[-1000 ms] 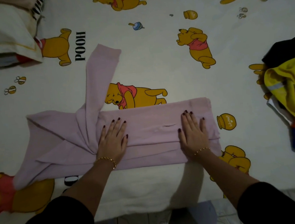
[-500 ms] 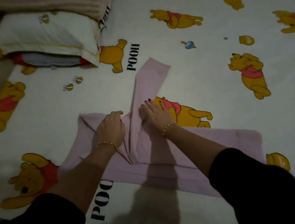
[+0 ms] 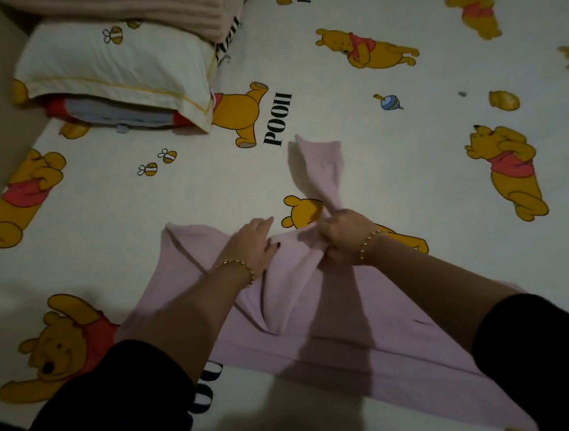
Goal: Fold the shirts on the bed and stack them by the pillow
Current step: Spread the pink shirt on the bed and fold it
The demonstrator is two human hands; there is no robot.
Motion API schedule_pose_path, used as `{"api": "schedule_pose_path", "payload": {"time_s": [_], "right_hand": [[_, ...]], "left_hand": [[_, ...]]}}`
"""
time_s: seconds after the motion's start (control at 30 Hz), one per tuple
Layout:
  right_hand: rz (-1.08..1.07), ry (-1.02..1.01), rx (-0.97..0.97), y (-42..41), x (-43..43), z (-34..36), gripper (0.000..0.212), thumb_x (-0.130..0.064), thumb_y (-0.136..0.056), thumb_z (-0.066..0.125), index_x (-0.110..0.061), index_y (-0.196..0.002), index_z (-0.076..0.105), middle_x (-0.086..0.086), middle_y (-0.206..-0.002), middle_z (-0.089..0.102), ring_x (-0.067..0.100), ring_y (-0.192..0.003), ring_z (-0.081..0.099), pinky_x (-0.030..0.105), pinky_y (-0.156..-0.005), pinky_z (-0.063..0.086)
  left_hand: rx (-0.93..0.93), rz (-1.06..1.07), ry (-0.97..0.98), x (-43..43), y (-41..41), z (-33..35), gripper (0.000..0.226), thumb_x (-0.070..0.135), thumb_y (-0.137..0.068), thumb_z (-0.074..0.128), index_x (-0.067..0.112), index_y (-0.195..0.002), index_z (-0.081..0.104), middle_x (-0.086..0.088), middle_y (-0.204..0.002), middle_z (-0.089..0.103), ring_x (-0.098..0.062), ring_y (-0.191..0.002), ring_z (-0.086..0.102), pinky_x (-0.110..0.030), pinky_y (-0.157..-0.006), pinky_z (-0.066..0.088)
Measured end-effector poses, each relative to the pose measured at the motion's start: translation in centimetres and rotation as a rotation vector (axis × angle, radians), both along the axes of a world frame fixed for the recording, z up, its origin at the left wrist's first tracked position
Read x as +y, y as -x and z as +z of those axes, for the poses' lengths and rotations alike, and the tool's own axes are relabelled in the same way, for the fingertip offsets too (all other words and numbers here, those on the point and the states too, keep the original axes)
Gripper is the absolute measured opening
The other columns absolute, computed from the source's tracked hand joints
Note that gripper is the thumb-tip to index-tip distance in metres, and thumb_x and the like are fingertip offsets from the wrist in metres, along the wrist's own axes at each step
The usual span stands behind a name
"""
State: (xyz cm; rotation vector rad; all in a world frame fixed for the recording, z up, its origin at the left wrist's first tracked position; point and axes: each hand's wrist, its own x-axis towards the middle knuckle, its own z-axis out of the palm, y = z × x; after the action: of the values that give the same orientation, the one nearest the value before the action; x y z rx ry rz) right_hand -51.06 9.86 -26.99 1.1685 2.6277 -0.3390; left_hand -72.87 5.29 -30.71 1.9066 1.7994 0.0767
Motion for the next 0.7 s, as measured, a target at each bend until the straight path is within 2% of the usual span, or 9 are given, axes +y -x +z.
{"api": "schedule_pose_path", "payload": {"time_s": [0.13, 0.23, 0.3, 0.37, 0.43, 0.47, 0.57, 0.63, 0.7], "right_hand": [[-0.092, 0.195, -0.017, -2.1, -1.0, -0.9, 0.038, -0.037, -0.082, 0.052, -0.020, -0.116, 0.055, 0.006, -0.110, 0.062, 0.027, -0.101, 0.058, 0.032, -0.080, 0.046], [-0.243, 0.167, 0.052, -1.1, -0.7, -1.2, 0.026, -0.029, -0.093, 0.047, -0.013, -0.113, 0.049, 0.012, -0.113, 0.059, 0.033, -0.099, 0.059, 0.036, -0.076, 0.046], [-0.320, 0.076, 0.221, 0.2, -0.2, -1.1, 0.035, -0.022, -0.089, 0.055, -0.011, -0.121, 0.047, 0.011, -0.117, 0.053, 0.033, -0.104, 0.055, 0.041, -0.080, 0.049], [-0.247, 0.046, 0.348, 1.4, 0.7, -0.8, 0.054, -0.018, -0.079, 0.065, -0.008, -0.129, 0.047, 0.012, -0.126, 0.048, 0.033, -0.113, 0.050, 0.046, -0.088, 0.048], [-0.062, 0.055, 0.199, 2.5, 1.3, 0.2, 0.063, -0.023, -0.072, 0.069, -0.009, -0.130, 0.050, 0.011, -0.139, 0.041, 0.030, -0.128, 0.040, 0.046, -0.098, 0.043], [0.028, 0.054, 0.092, 3.1, 1.3, 1.3, 0.057, -0.028, -0.071, 0.070, -0.010, -0.124, 0.056, 0.009, -0.137, 0.044, 0.027, -0.130, 0.038, 0.045, -0.098, 0.041], [0.190, 0.012, 0.092, 3.6, 0.4, 3.3, 0.022, -0.021, -0.073, 0.063, -0.003, -0.085, 0.069, 0.011, -0.094, 0.064, 0.029, -0.099, 0.057, 0.043, -0.082, 0.048], [0.081, 0.053, 0.048, 2.5, -0.4, 4.9, 0.019, -0.025, -0.079, 0.062, -0.007, -0.078, 0.064, 0.012, -0.085, 0.062, 0.030, -0.086, 0.057, 0.031, -0.070, 0.042], [-0.027, 0.048, 0.019, 0.7, -0.8, 6.2, 0.028, -0.036, -0.079, 0.064, -0.009, -0.074, 0.059, 0.010, -0.083, 0.061, 0.027, -0.075, 0.052, 0.030, -0.063, 0.036]], "left_hand": [[-0.005, 0.070, 0.030, 0.5, -1.4, 0.0, 0.024, 0.033, -0.093, 0.050, 0.014, -0.101, 0.063, -0.008, -0.106, 0.058, -0.026, -0.100, 0.056, -0.042, -0.087, 0.048], [-0.155, 0.177, -0.013, -0.3, -1.5, 0.7, 0.010, 0.039, -0.090, 0.050, 0.030, -0.087, 0.052, 0.003, -0.093, 0.060, -0.023, -0.086, 0.058, -0.037, -0.076, 0.051], [-0.256, 0.265, -0.028, -0.9, -1.5, 1.5, 0.013, 0.045, -0.085, 0.048, 0.033, -0.083, 0.045, 0.008, -0.081, 0.061, -0.022, -0.077, 0.058, -0.034, -0.068, 0.050], [-0.379, 0.344, -0.035, -1.5, -1.6, 2.6, 0.015, 0.047, -0.081, 0.046, 0.033, -0.080, 0.044, 0.010, -0.068, 0.058, -0.022, -0.068, 0.056, -0.033, -0.063, 0.046], [-0.569, 0.403, -0.049, -2.0, -1.9, 3.8, 0.014, 0.036, -0.085, 0.052, 0.029, -0.075, 0.045, 0.011, -0.055, 0.049, -0.014, -0.056, 0.045, -0.029, -0.057, 0.036], [-0.647, 0.410, -0.049, -2.2, -2.0, 4.6, 0.015, 0.026, -0.087, 0.055, 0.025, -0.074, 0.046, 0.011, -0.053, 0.044, -0.010, -0.053, 0.038, -0.026, -0.054, 0.032], [-0.682, 0.342, -0.070, -2.6, -2.1, 6.8, 0.018, 0.010, -0.083, 0.061, 0.017, -0.069, 0.051, 0.002, -0.056, 0.043, -0.010, -0.053, 0.035, -0.021, -0.052, 0.029], [-0.636, 0.276, -0.110, -2.9, -2.0, 8.3, 0.019, 0.016, -0.078, 0.064, 0.023, -0.064, 0.053, -0.002, -0.060, 0.054, -0.011, -0.057, 0.043, -0.023, -0.057, 0.035], [-0.601, 0.226, -0.140, -2.8, -2.0, 9.5, 0.016, 0.024, -0.077, 0.066, 0.025, -0.065, 0.056, -0.001, -0.069, 0.062, -0.009, -0.063, 0.051, -0.021, -0.062, 0.039]]}}
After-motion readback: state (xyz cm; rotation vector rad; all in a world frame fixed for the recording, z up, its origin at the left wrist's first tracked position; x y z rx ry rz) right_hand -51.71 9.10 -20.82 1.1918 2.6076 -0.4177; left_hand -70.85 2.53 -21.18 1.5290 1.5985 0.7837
